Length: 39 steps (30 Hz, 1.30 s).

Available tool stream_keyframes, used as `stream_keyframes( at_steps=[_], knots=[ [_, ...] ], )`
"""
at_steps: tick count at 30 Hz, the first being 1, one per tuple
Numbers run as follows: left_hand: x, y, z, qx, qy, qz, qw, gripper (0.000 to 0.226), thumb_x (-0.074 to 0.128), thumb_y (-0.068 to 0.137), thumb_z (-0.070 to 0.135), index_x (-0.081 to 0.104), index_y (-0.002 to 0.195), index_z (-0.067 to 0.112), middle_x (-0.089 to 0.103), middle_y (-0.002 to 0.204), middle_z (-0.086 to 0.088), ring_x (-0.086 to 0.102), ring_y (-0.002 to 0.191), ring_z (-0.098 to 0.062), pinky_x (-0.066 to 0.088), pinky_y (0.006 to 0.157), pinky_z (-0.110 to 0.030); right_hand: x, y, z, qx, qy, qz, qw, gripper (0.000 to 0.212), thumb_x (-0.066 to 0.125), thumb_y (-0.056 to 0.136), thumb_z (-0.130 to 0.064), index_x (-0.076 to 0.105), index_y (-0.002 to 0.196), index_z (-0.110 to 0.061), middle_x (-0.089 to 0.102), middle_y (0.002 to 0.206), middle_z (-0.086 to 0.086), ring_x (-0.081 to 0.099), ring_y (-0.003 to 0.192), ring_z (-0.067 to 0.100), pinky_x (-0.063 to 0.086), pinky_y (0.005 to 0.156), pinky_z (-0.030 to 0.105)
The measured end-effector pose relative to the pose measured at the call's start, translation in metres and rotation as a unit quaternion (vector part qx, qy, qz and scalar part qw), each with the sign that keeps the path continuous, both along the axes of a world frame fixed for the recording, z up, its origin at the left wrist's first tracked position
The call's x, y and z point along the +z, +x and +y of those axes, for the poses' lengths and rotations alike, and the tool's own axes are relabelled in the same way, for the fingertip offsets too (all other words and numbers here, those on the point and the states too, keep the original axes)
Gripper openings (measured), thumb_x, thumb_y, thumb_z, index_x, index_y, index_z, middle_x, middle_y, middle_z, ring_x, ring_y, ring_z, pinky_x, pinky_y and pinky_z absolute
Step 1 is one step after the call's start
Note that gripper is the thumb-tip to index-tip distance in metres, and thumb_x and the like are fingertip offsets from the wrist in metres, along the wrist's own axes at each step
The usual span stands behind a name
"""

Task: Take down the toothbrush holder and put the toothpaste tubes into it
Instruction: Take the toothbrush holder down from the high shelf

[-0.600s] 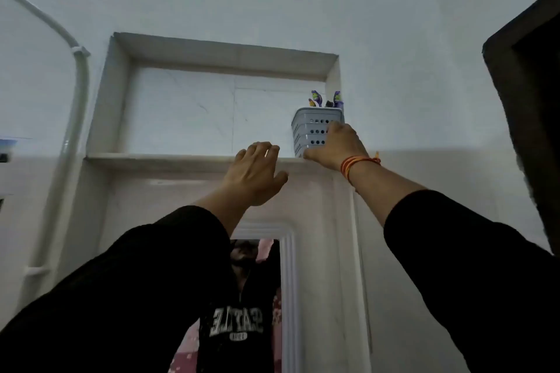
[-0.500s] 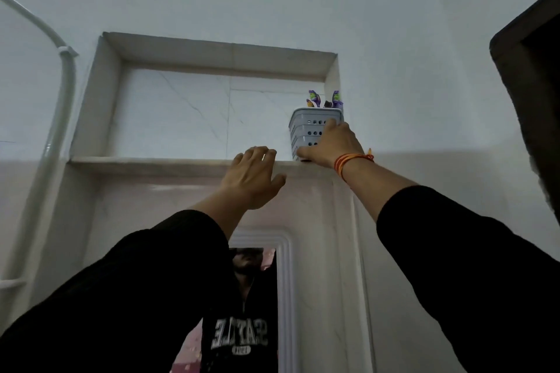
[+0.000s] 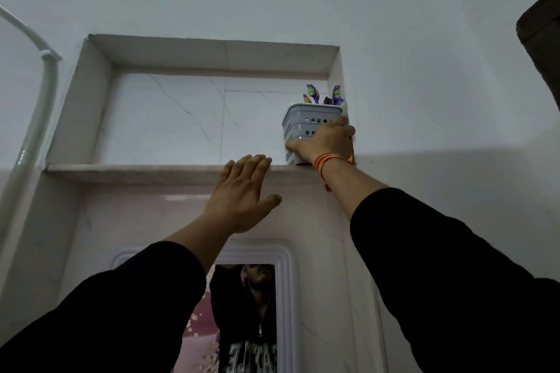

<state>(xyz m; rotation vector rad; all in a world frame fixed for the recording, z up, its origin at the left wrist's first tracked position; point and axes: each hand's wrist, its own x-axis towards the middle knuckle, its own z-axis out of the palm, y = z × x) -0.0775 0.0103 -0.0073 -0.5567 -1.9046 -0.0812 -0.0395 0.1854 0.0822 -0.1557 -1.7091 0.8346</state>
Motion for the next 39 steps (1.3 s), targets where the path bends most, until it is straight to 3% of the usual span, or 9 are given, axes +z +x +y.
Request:
stream_keyframes(
  at_steps=[7, 12, 16, 22, 25, 27, 31, 35, 39],
  knots=[
    [0.008, 0.024, -0.006, -0.039, 0.002, -0.069, 0.997, 0.070, 0.040, 0.101, 0.054, 0.015, 0.161, 0.027, 0.016, 0.170, 0.003, 0.004, 0.157, -0.015, 0.000, 0.127, -0.037, 0.003, 0.048, 0.003, 0.090, 0.008, -0.013, 0.996, 0.113, 0.085, 0.052, -0.067, 0.043, 0.138, -0.006, 0.048, 0.124, 0.012, 0.049, 0.089, 0.023, 0.048, 0.069, 0.034],
    [0.000, 0.037, -0.016, -0.114, 0.064, -0.060, 0.990, 0.056, 0.045, 0.103, 0.041, 0.037, 0.154, 0.020, 0.034, 0.164, -0.001, 0.019, 0.155, -0.017, 0.017, 0.123, -0.035, -0.007, 0.086, 0.008, 0.139, 0.051, 0.007, 0.989, 0.104, 0.085, 0.044, -0.067, 0.056, 0.129, -0.014, 0.053, 0.118, 0.008, 0.057, 0.097, 0.022, 0.052, 0.067, 0.028],
    [-0.027, 0.046, -0.031, -0.147, 0.096, -0.052, 0.983, 0.050, 0.047, 0.103, 0.037, 0.046, 0.149, 0.019, 0.043, 0.159, -0.002, 0.035, 0.148, -0.019, 0.030, 0.118, -0.037, -0.047, 0.103, 0.007, 0.216, 0.024, -0.009, 0.976, 0.104, 0.086, 0.024, -0.063, 0.067, 0.117, -0.020, 0.069, 0.113, 0.006, 0.069, 0.103, 0.025, 0.064, 0.081, 0.041],
    [-0.109, 0.057, -0.060, -0.184, 0.132, -0.098, 0.969, 0.039, 0.052, 0.102, 0.030, 0.057, 0.140, 0.021, 0.058, 0.146, 0.000, 0.053, 0.131, -0.017, 0.043, 0.105, -0.033, -0.165, 0.106, -0.010, 0.302, -0.002, -0.087, 0.949, 0.080, 0.094, 0.031, -0.039, 0.074, 0.106, -0.021, 0.079, 0.098, 0.001, 0.077, 0.087, 0.020, 0.067, 0.065, 0.044],
    [-0.168, 0.054, -0.081, -0.205, 0.129, -0.133, 0.961, 0.032, 0.055, 0.100, 0.025, 0.063, 0.131, 0.021, 0.067, 0.132, -0.001, 0.061, 0.111, -0.012, 0.052, 0.093, -0.033, -0.235, 0.104, -0.022, 0.290, -0.016, -0.119, 0.949, 0.098, 0.098, 0.031, -0.043, 0.060, 0.117, -0.018, 0.073, 0.104, -0.005, 0.073, 0.092, 0.016, 0.066, 0.070, 0.040],
    [-0.212, 0.047, -0.095, -0.224, 0.131, -0.173, 0.950, 0.032, 0.056, 0.096, 0.028, 0.066, 0.126, 0.019, 0.068, 0.129, -0.001, 0.064, 0.114, -0.015, 0.055, 0.095, -0.039, -0.284, 0.105, -0.034, 0.267, -0.032, -0.133, 0.954, 0.102, 0.101, 0.037, -0.039, 0.045, 0.120, -0.016, 0.062, 0.105, -0.012, 0.064, 0.093, 0.010, 0.059, 0.078, 0.032],
    [-0.308, 0.037, -0.113, -0.255, 0.139, -0.285, 0.913, 0.031, 0.059, 0.094, 0.028, 0.069, 0.122, 0.019, 0.066, 0.130, 0.004, 0.062, 0.116, -0.007, 0.053, 0.096, -0.026, -0.390, 0.105, -0.059, 0.242, -0.059, -0.147, 0.957, 0.119, 0.103, 0.037, -0.036, 0.037, 0.135, -0.016, 0.054, 0.124, -0.005, 0.058, 0.107, 0.014, 0.047, 0.078, 0.014],
    [-0.399, 0.034, -0.119, -0.224, 0.123, -0.415, 0.873, 0.026, 0.062, 0.098, 0.021, 0.070, 0.121, 0.015, 0.071, 0.115, 0.001, 0.064, 0.098, -0.008, 0.048, 0.079, -0.014, -0.494, 0.105, -0.077, 0.213, -0.088, -0.216, 0.949, 0.139, 0.098, 0.032, -0.049, 0.028, 0.149, -0.017, 0.044, 0.145, 0.006, 0.049, 0.129, 0.026, 0.048, 0.107, 0.042],
    [-0.473, 0.014, -0.121, -0.191, 0.051, -0.531, 0.824, 0.025, 0.065, 0.094, 0.023, 0.074, 0.115, 0.014, 0.073, 0.119, -0.001, 0.069, 0.103, -0.016, 0.055, 0.088, -0.027, -0.585, 0.107, -0.092, 0.141, -0.123, -0.266, 0.946, 0.137, 0.101, 0.033, -0.037, 0.030, 0.147, -0.016, 0.044, 0.141, 0.009, 0.051, 0.128, 0.030, 0.046, 0.098, 0.033]
  ],
)
